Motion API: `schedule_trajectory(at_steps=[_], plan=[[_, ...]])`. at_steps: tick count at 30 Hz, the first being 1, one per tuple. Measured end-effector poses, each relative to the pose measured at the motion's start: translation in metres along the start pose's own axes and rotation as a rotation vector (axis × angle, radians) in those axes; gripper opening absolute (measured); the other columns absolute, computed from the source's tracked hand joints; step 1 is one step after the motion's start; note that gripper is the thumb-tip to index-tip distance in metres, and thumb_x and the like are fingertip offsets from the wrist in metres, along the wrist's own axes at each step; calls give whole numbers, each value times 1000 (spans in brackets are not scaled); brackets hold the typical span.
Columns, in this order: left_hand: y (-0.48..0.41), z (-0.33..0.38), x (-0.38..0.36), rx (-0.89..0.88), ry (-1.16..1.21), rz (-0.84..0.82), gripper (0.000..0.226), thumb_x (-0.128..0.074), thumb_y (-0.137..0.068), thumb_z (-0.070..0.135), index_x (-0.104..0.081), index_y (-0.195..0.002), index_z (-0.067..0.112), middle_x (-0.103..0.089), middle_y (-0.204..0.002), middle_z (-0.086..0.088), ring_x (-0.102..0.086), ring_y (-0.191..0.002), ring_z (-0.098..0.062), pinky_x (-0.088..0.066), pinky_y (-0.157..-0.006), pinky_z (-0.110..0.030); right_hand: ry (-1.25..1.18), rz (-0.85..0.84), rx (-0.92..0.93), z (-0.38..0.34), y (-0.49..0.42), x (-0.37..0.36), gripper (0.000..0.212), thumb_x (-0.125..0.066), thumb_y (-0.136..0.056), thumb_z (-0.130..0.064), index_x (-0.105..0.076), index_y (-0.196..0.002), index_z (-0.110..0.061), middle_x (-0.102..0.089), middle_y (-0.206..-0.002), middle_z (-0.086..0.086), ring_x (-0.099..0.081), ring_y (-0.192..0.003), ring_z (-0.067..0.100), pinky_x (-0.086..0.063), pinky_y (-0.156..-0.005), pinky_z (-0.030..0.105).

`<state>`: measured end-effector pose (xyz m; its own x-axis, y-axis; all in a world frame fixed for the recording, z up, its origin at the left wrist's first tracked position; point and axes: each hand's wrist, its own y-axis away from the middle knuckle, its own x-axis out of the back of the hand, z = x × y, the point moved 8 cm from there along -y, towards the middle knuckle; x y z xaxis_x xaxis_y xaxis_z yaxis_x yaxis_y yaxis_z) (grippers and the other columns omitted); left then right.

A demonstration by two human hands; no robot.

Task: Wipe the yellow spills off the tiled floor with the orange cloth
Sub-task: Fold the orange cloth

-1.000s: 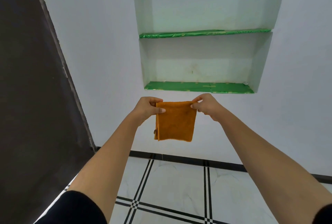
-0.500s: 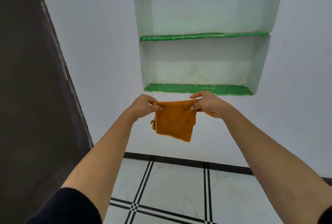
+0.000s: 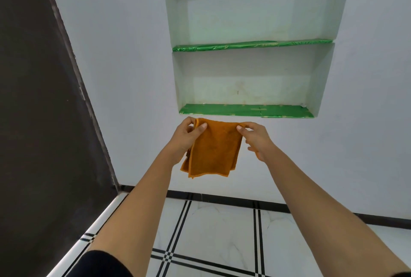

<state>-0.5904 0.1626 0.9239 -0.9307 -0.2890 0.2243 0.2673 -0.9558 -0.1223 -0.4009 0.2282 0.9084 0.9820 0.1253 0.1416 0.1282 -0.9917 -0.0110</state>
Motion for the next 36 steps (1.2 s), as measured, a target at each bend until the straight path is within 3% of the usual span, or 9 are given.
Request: schedule_trajectory(at_steps=[6, 10, 16, 20, 23, 25, 29, 32, 36], plan=[[3, -8, 4, -21, -20, 26, 23, -59, -86, 36, -48, -98, 21, -52, -112, -2, -51, -104, -27, -45, -79, -40, -29, 45, 83, -9, -5, -2, 24, -57, -91, -8, -64, -112, -18, -52, -133, 11, -49, -121, 34, -42, -99, 40], [5, -12, 13, -20, 48, 48, 24, -59, -87, 33, -48, -103, 18, -53, -111, -1, -51, -104, -28, -47, -67, -31, -153, -62, -73, -6, -5, -7, 37, -60, -87, 0, -52, -123, 4, -58, -121, 21, -58, -109, 32, -35, -103, 41], [9, -13, 22, -13, 78, 83, 12, -58, -88, 31, -49, -93, 26, -52, -118, -3, -49, -108, -28, -41, -82, -42, -20, -143, -106, -11, 0, -12, 30, -63, -80, 9, -60, -110, 8, -60, -93, 14, -54, -77, 18, -43, -91, 36], [12, -7, 22, -39, 33, 67, 16, -54, -90, 32, -46, -100, 23, -53, -110, -1, -51, -101, -26, -44, -73, -39, -141, -124, -100, -7, -1, -10, 26, -62, -85, 0, -61, -111, 4, -57, -95, 9, -52, -87, 20, -42, -102, 42], [13, 6, 17, -74, 42, 38, 14, -54, -90, 34, -46, -97, 24, -57, -106, -3, -54, -99, -27, -49, -75, -39, -252, -152, -141, 10, 4, -19, 25, -55, -93, -22, -54, -116, -14, -52, -126, 8, -45, -120, 30, -30, -109, 49], [12, 17, 14, -85, 30, 22, 12, -55, -89, 36, -47, -94, 28, -58, -107, -3, -56, -100, -29, -50, -82, -43, -317, -189, -146, 18, 8, -28, 26, -47, -95, -35, -48, -119, -24, -45, -137, 7, -42, -124, 31, -25, -110, 52], [12, 33, 7, -61, 143, -29, 17, -55, -89, 34, -49, -102, 26, -59, -108, -3, -57, -99, -27, -52, -79, -43, -468, -304, -112, 28, 13, -47, 64, -59, -76, -58, -36, -129, -31, -40, -140, 4, -43, -125, 32, -33, -107, 54], [13, 33, 4, -26, 216, -65, 21, -55, -89, 37, -48, -106, 27, -56, -113, -3, -56, -100, -26, -53, -73, -38, -416, -482, -144, 39, 27, -65, 88, -73, -62, -54, -34, -135, -23, -47, -137, 5, -47, -123, 31, -36, -106, 53], [11, 24, 12, 55, 227, -47, 27, -56, -87, 40, -49, -110, 28, -55, -121, -7, -55, -106, -32, -52, -84, -48, -360, -512, -147, 41, 29, -70, 73, -74, -72, -28, -40, -135, -15, -52, -133, 8, -51, -120, 28, -40, -104, 48]])
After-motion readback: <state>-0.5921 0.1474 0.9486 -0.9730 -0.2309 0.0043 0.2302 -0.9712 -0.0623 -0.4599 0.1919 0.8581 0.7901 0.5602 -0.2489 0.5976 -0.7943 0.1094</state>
